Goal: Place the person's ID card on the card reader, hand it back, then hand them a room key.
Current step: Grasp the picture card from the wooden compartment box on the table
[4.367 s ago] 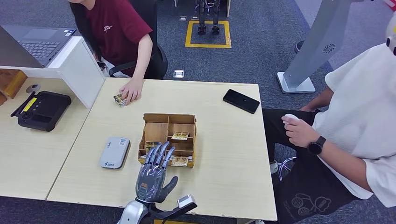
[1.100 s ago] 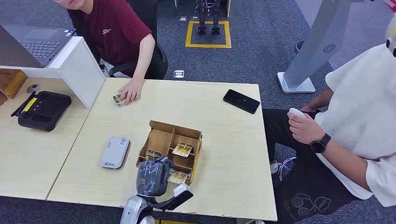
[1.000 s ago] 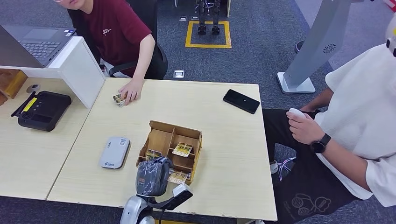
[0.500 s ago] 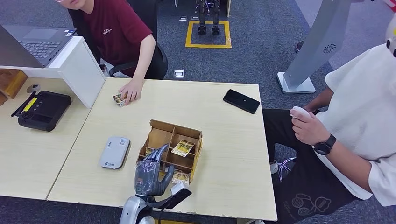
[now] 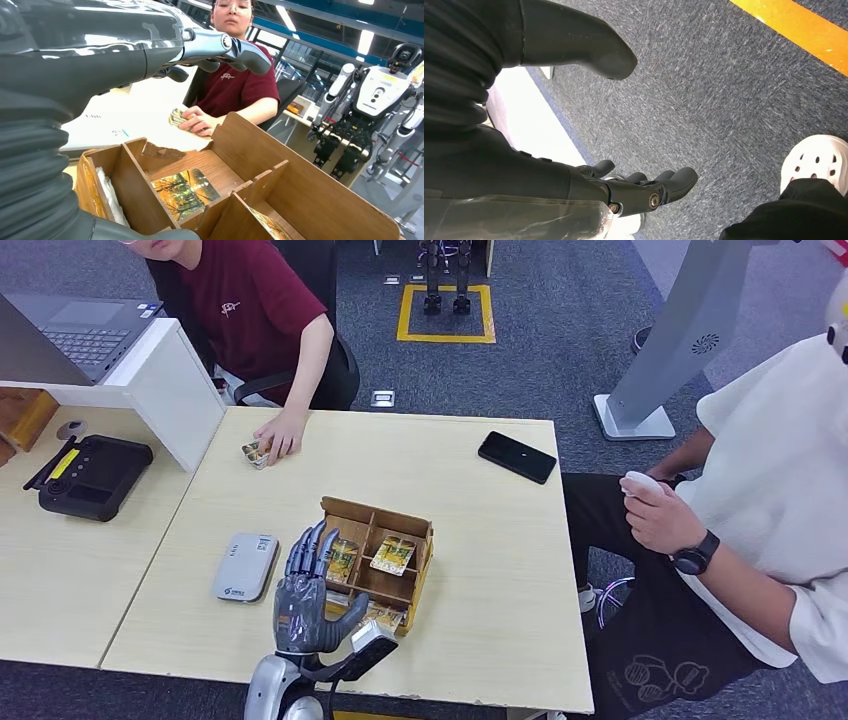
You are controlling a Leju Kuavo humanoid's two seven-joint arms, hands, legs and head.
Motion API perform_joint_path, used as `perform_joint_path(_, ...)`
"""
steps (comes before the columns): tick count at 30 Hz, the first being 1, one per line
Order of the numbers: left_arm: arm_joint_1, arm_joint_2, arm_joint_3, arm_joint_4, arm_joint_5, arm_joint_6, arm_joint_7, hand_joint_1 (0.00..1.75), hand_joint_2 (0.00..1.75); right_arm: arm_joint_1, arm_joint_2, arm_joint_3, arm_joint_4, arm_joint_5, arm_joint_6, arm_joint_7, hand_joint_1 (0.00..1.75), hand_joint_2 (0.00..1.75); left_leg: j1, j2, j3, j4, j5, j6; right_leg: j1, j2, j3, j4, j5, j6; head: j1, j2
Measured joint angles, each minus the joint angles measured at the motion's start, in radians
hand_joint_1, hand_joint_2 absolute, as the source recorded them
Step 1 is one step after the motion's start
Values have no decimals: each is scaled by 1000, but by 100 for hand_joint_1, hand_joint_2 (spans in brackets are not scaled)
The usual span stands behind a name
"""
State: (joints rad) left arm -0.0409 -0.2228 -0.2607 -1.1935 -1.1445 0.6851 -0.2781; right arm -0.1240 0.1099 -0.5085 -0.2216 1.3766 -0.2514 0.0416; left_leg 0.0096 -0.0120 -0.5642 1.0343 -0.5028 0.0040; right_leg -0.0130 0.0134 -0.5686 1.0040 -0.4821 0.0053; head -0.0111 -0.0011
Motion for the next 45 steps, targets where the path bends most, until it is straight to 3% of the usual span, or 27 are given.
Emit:
perform_joint_path(19, 12, 0, 2, -47, -5, 0, -32, 0, 175, 5, 0, 0, 0, -3, -2, -3, 0, 175, 0, 0, 0, 0, 0, 0, 0, 0, 0, 0, 0, 0, 0, 0)
perform_joint_path(25, 9, 6, 51, -127, -1, 0, -53, 0, 175, 9, 0, 0, 0, -4, -2, -4, 0, 175, 0, 0, 0, 0, 0, 0, 0, 0, 0, 0, 0, 0, 0, 0)
perform_joint_path(33, 15, 29, 123, -191, 21, 0, -54, 0, 175, 31, 0, 0, 0, -10, -2, -1, 0, 175, 0, 0, 0, 0, 0, 0, 0, 0, 0, 0, 0, 0, 0, 0)
perform_joint_path(45, 78, 79, 134, -263, 116, 0, -49, 0, 175, 46, -3, -7, 1, -40, -16, -15, 0, 175, 0, 0, 0, 0, 0, 0, 0, 0, 0, 0, 0, 0, 0, 0)
